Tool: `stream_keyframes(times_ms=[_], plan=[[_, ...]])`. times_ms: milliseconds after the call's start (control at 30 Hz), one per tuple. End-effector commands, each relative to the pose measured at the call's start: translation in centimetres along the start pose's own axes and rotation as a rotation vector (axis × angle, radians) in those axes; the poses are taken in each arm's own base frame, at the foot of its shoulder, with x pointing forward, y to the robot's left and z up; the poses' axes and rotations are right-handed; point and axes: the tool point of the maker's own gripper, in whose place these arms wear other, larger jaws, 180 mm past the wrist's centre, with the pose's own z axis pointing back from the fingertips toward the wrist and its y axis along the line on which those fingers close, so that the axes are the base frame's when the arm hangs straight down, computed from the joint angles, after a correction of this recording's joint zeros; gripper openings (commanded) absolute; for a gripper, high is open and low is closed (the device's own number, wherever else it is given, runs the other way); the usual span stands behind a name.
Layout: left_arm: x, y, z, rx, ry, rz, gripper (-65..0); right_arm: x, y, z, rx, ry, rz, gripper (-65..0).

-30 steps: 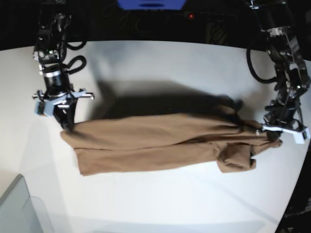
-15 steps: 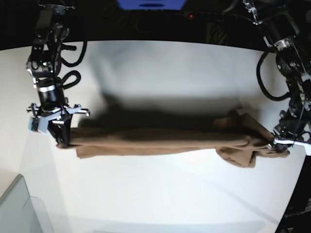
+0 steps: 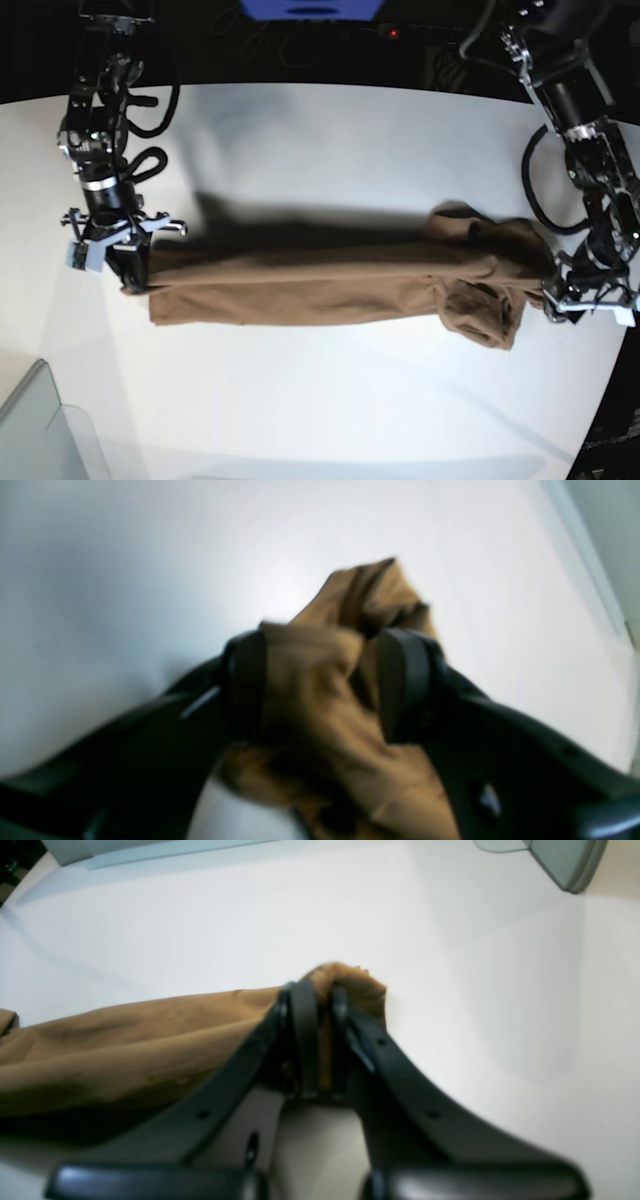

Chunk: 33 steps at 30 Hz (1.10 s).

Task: Layout the t-shirt on the table in an organized manner, then fold the t-shirt properly
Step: 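Regrasp the shirt edge with the left gripper and pull it taut, then shift the left gripper grasp along the shirt edge, holding with right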

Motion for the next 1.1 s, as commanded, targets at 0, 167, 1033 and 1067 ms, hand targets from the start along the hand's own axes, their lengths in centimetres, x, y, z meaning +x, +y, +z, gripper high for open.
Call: stream_keyframes(times_ms=[0, 167, 1033, 1067], plan=[[2.8, -1.3, 0.5, -0.032, -0.068, -0.008, -30.2, 1.8, 0.0, -0.1, 0.005, -0.064, 0.007, -65.0], [3.8, -3.3, 2.9, -0.102, -0.122, -0.035, -30.2, 2.3, 0.0, -0.3, 0.005, -0.075, 0.007, -65.0], [-12.6, 2.8, 2.5, 0.052, 0.209, -0.079, -30.0, 1.9, -0.5, 0.0, -0.011, -0.067, -0.002, -65.0], [-12.7, 2.7, 2.2, 0.057, 0.215, -0.092, -30.1, 1.8, -0.5, 0.1, -0.011, -0.064, -0.002, -65.0]])
